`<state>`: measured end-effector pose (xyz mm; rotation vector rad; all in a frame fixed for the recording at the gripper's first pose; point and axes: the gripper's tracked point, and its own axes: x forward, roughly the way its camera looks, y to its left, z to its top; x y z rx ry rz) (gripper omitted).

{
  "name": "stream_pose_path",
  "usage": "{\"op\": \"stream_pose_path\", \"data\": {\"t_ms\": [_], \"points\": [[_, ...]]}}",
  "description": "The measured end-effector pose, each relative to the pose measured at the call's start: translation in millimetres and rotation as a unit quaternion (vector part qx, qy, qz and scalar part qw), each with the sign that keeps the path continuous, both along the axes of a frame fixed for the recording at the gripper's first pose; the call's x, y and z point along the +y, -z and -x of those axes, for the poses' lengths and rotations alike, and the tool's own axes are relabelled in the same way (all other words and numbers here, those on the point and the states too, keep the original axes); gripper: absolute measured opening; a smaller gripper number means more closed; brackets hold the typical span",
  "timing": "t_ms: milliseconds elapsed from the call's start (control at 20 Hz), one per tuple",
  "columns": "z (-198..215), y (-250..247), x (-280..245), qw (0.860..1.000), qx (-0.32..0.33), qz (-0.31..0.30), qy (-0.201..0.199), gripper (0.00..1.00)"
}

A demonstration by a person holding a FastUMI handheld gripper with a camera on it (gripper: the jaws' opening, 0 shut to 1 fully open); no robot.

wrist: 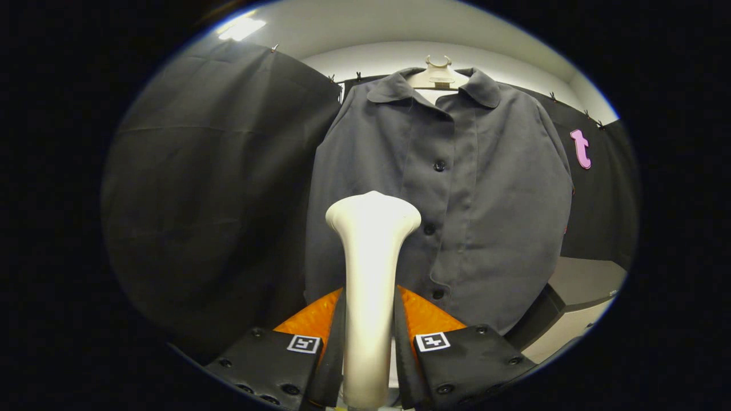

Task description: Iron the clothes twice with a garment steamer, once on the left side and once on the right side.

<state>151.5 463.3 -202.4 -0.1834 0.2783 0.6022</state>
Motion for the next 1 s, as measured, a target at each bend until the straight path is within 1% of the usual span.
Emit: {"op": "stream_pose_path", "data": {"t_ms": [450, 700, 800, 1000], "points": [[34, 77, -6, 0.997, 0.062, 0.032, -0.016, 0.47], [59, 105, -9, 0.994, 0.087, 0.051, -0.030, 0.47], [60, 103, -8, 0.994, 0.089, 0.049, -0.031, 0.47], [57, 78, -9, 0.997, 0.059, 0.034, -0.027, 0.47]]}}
